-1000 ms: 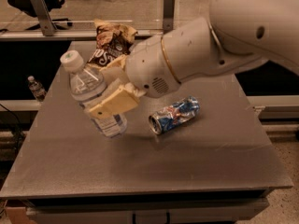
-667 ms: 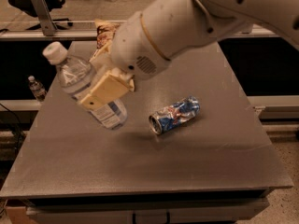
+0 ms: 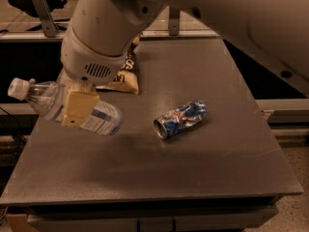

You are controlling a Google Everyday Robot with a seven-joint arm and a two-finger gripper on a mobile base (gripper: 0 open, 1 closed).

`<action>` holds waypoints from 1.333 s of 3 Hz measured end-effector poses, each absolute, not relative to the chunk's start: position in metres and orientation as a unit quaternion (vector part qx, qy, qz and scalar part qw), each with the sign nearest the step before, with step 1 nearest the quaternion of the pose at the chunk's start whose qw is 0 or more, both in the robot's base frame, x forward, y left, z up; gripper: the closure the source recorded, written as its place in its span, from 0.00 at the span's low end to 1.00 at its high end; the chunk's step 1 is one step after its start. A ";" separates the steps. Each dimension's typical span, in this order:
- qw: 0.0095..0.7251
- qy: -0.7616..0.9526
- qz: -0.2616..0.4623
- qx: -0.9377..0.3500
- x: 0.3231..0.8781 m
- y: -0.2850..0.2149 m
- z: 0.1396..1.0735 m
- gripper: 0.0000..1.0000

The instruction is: Knock blue plastic bottle over

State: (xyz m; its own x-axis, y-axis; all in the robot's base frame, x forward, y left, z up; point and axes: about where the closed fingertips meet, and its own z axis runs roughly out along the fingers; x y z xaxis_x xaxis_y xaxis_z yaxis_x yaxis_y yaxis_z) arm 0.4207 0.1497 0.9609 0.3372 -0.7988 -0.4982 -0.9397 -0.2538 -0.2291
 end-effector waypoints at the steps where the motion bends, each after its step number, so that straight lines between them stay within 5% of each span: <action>1: 0.191 0.542 0.075 -0.815 0.417 0.159 0.938 1.00; 3: 0.099 0.514 -0.044 -0.851 0.433 0.155 0.894 1.00; 4: 0.085 0.504 -0.037 -0.859 0.435 0.161 0.875 1.00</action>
Offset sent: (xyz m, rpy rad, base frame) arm 0.0306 -0.0072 -0.0692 -0.6234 -0.2589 0.0793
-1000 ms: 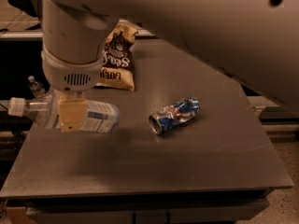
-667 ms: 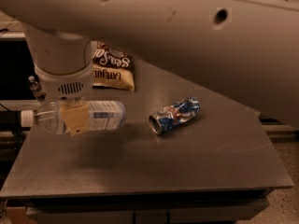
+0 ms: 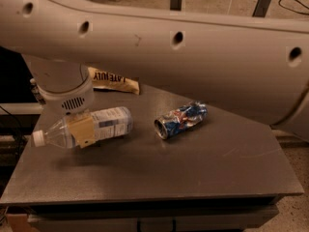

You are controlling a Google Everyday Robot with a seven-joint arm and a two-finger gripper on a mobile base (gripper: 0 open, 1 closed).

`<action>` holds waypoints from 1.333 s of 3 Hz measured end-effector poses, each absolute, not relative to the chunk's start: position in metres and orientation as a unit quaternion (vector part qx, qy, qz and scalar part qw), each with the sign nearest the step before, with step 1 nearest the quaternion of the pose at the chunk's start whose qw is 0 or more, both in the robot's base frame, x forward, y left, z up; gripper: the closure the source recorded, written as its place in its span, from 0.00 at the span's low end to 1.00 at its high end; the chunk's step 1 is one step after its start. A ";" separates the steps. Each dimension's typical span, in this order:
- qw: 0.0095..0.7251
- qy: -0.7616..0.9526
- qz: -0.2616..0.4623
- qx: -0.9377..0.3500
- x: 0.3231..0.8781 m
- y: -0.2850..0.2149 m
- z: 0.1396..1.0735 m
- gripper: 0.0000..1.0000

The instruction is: Knock blue plastic bottle over

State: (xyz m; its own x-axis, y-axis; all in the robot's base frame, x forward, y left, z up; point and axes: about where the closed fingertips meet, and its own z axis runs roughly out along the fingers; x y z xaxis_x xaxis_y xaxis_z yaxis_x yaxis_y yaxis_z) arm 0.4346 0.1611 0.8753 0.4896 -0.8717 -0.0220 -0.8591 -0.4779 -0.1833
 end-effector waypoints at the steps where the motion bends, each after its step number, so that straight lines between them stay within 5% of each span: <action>1: 0.079 0.499 -0.013 -0.863 0.432 0.168 0.861 1.00; 4: 0.085 0.497 -0.016 -0.863 0.430 0.169 0.865 0.36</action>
Offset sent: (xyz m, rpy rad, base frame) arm -0.0025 0.0063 -0.0123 0.0112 0.0405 0.0150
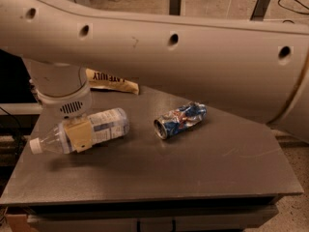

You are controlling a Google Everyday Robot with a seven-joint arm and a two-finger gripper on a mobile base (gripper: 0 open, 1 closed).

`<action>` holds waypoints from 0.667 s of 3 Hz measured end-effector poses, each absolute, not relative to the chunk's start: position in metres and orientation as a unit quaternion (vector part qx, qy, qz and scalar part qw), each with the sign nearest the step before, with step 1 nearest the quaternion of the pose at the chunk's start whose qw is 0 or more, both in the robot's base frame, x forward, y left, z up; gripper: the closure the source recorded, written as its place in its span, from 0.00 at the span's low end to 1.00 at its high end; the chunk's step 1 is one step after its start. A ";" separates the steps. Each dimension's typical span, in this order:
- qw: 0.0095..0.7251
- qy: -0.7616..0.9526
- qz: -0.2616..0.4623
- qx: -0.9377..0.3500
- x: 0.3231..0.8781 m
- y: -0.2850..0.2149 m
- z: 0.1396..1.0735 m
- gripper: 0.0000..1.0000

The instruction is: Knock blue plastic bottle over

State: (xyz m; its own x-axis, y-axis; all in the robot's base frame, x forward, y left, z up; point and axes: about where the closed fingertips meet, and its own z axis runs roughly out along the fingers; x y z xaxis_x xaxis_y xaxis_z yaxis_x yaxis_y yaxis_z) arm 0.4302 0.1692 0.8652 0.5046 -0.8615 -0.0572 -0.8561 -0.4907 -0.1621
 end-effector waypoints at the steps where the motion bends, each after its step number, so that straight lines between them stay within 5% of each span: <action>1: 0.087 0.497 -0.017 -0.863 0.430 0.170 0.866 0.12; 2: 0.089 0.496 -0.017 -0.863 0.429 0.170 0.868 0.00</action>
Offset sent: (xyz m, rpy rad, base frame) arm -0.0004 0.0003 0.0011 0.0021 -0.0031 0.0007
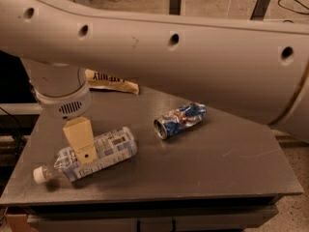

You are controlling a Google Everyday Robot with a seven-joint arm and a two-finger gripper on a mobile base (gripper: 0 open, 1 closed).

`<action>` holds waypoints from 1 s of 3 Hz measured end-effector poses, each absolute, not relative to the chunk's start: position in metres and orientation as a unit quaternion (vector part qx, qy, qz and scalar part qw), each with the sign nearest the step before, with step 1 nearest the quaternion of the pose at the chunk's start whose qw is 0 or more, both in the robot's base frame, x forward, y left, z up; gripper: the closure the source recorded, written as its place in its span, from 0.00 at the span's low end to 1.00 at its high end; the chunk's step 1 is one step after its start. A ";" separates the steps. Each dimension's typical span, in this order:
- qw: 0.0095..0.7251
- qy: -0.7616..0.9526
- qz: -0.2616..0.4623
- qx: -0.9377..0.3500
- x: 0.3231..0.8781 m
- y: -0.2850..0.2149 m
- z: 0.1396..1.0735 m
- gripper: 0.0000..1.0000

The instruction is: Knock blue plastic bottle over

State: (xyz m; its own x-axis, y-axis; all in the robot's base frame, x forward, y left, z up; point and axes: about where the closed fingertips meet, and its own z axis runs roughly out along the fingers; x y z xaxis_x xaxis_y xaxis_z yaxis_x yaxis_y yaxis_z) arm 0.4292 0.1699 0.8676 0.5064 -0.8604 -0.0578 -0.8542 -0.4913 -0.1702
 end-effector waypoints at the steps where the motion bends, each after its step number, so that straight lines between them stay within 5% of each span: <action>1: 0.092 0.497 -0.018 -0.863 0.429 0.169 0.870 0.00; 3: 0.093 0.536 -0.020 -0.839 0.432 0.097 0.885 0.00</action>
Offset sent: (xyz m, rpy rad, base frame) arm -0.0031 -0.0750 0.0372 0.0104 -0.0170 -0.0961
